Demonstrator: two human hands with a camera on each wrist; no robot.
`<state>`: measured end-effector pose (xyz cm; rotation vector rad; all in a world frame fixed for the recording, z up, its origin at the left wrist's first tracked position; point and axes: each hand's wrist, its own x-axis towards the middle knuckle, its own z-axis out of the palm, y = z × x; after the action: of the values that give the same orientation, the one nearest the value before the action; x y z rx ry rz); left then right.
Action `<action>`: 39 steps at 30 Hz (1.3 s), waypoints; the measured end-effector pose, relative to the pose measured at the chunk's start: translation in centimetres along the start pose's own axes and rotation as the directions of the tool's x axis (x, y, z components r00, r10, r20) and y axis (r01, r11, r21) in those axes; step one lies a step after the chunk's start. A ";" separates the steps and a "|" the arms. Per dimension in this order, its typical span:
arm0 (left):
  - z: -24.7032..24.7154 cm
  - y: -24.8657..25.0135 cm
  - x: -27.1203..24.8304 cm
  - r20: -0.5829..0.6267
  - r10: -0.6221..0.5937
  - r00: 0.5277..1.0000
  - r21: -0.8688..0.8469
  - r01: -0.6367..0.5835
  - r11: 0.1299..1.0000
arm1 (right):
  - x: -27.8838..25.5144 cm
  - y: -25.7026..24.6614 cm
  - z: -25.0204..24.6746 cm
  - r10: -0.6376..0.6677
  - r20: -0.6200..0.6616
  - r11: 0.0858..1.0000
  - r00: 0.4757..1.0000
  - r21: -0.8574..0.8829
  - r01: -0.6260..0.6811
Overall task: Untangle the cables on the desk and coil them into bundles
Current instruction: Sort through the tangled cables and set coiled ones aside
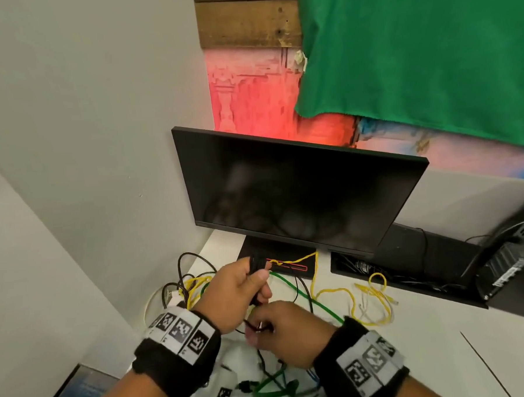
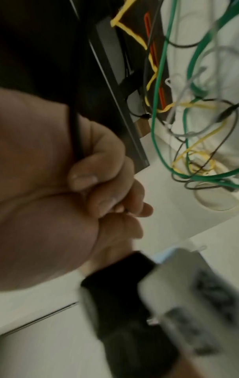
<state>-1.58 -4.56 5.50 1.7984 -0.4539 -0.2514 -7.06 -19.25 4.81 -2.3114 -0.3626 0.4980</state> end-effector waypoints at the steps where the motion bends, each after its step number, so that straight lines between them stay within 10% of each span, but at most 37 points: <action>1: -0.2 -0.5 -0.2 0.005 0.027 1.000 0.113 -0.028 0.993 | -0.5 -0.1 -1.0 -0.002 -0.011 1.000 1.000 0.020 0.002; 4: -0.2 -0.6 -0.6 0.057 0.053 0.997 0.397 -0.072 0.915 | -1.4 -0.4 -3.2 -0.050 -0.085 0.999 0.995 -0.011 0.050; 11: -0.1 1.0 -0.6 0.306 -0.093 0.947 0.025 0.090 0.996 | -1.0 0.6 -6.4 -0.102 -0.465 0.985 0.880 -0.172 0.023; 15: -1.2 1.1 -1.0 0.229 -0.143 0.963 -0.149 0.180 0.972 | -0.5 4.2 -7.1 0.106 -0.448 0.975 0.888 0.224 -0.004; 20: -3.7 1.7 -1.5 0.117 -0.212 0.970 -0.655 0.236 0.718 | -1.5 8.7 -5.9 0.191 -0.330 0.862 0.925 0.508 0.003; 25: -3.7 2.6 -1.4 0.092 -0.127 0.988 -0.803 0.149 0.577 | -0.6 9.0 -2.6 0.280 -0.402 0.936 0.871 0.315 -0.156; 29: -1.1 2.0 -0.3 -0.022 -0.086 0.996 -0.663 0.049 0.747 | 0.7 4.7 2.1 0.096 -0.026 0.982 0.995 -0.161 -0.099; 32: -0.4 0.7 0.4 -0.079 -0.052 0.995 -0.201 0.035 0.979 | 0.7 0.9 3.4 -0.033 0.180 0.946 0.983 -0.310 0.089; 39: -1.7 -1.7 -1.3 0.138 -0.139 0.981 0.048 0.134 0.990 | -1.3 -1.4 -1.4 -0.193 -0.095 0.976 0.977 -0.121 0.181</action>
<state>-1.75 -2.11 4.26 1.8591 -0.4380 -0.4707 -7.75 -19.64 6.98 -2.3702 -0.5633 0.2662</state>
